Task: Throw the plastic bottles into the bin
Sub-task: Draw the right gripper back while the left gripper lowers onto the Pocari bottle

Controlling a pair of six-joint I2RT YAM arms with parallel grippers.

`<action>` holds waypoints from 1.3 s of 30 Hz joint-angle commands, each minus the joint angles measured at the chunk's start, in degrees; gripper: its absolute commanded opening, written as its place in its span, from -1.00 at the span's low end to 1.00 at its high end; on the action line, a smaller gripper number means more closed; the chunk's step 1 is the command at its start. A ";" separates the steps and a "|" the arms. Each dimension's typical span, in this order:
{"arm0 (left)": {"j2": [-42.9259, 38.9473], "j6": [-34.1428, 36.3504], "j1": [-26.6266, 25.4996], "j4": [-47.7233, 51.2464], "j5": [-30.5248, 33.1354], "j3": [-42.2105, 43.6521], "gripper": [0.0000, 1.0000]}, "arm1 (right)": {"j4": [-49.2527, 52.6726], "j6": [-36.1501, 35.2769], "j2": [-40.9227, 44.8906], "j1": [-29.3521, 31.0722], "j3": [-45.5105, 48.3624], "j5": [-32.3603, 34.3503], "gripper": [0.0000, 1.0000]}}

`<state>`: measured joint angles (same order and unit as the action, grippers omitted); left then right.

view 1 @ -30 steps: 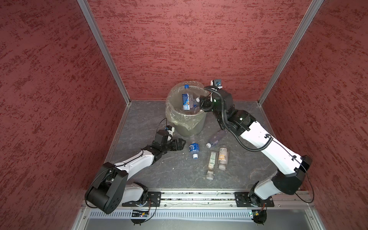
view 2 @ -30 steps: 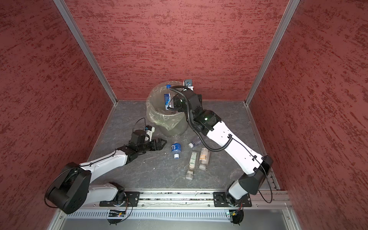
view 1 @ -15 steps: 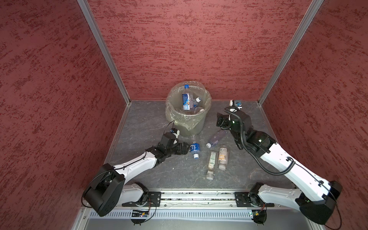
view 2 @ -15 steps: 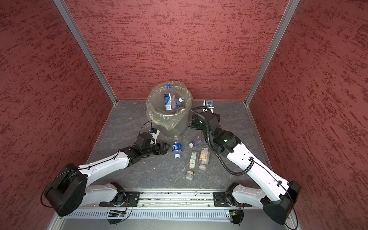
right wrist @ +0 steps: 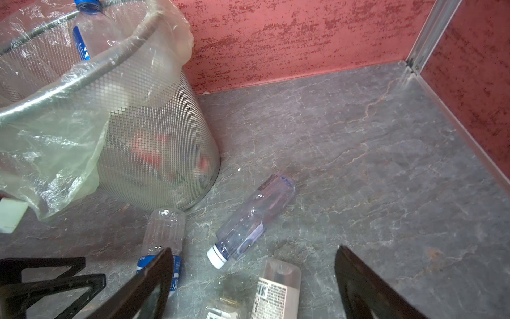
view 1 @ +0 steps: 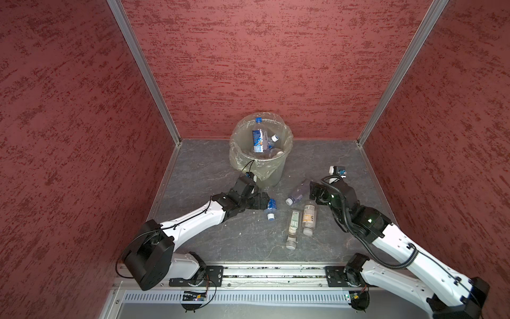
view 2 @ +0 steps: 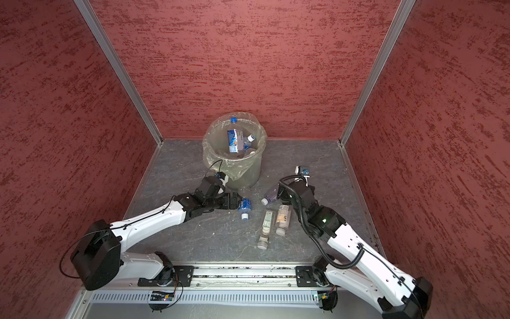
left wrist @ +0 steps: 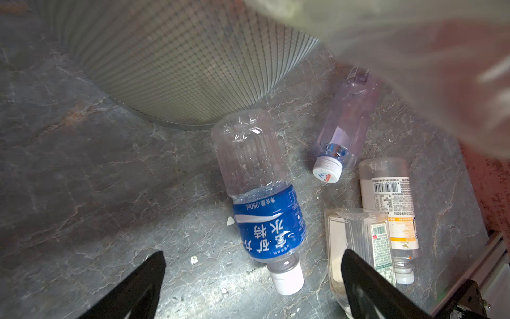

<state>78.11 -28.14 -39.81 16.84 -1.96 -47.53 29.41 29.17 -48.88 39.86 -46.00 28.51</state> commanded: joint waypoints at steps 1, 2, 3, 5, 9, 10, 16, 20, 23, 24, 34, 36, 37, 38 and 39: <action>2.72 -0.77 -1.33 4.89 1.23 -3.43 0.99 | 0.77 4.46 1.13 -0.26 3.89 -1.78 0.83; 3.65 -0.70 -1.69 5.54 1.54 -4.33 0.99 | 0.59 4.90 1.24 -0.33 4.87 -1.88 0.83; 4.86 -0.73 -2.07 6.54 1.91 -5.56 0.99 | 0.41 5.27 1.35 -0.30 5.97 -1.86 0.83; 7.20 -0.66 -2.54 8.52 2.31 -7.84 0.99 | 0.21 5.55 1.52 -0.34 7.67 -1.46 0.83; 12.53 -1.14 -2.84 12.15 3.07 -12.43 0.99 | -0.80 5.74 2.94 -0.27 11.25 -0.22 0.84; 13.97 -1.32 -3.01 13.09 3.41 -13.49 0.97 | -1.38 5.59 3.51 -0.37 12.26 -0.14 0.84; 21.20 -2.08 -3.94 18.49 4.71 -19.75 0.88 | -2.46 5.51 7.04 -0.34 16.28 0.74 0.85; 23.19 -2.42 -4.19 19.39 4.84 -21.76 0.85 | -3.74 5.64 9.54 -0.39 18.96 -0.12 0.85; 24.56 -2.77 -4.24 20.06 5.32 -23.15 0.84 | -5.08 5.99 10.64 -0.39 20.96 -0.43 0.85; 24.95 -2.79 -4.46 20.32 5.53 -23.58 0.82 | -5.71 5.99 10.85 -0.39 21.56 -0.64 0.85; 28.11 -3.31 -5.55 19.64 6.89 -24.24 0.51 | -7.64 5.46 11.00 -0.50 22.71 -1.18 0.86; 28.39 -3.46 -5.87 19.38 6.80 -23.97 0.45 | -7.86 5.38 10.91 -0.48 22.79 -1.20 0.85; 28.35 -3.50 -5.93 19.36 6.86 -23.78 0.43 | -7.94 5.44 10.87 -0.46 22.87 -1.09 0.86; 28.26 -3.50 -6.27 19.44 6.84 -23.46 0.39 | -7.96 5.45 10.83 -0.49 22.88 -1.09 0.85; 28.09 -3.50 -6.47 19.50 6.80 -23.07 0.37 | -7.92 5.40 10.90 -0.48 22.80 -1.09 0.86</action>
<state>105.89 -31.40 -45.41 36.40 4.14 -71.13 23.31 33.93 -38.41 39.79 -23.55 27.38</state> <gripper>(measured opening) 0.694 0.927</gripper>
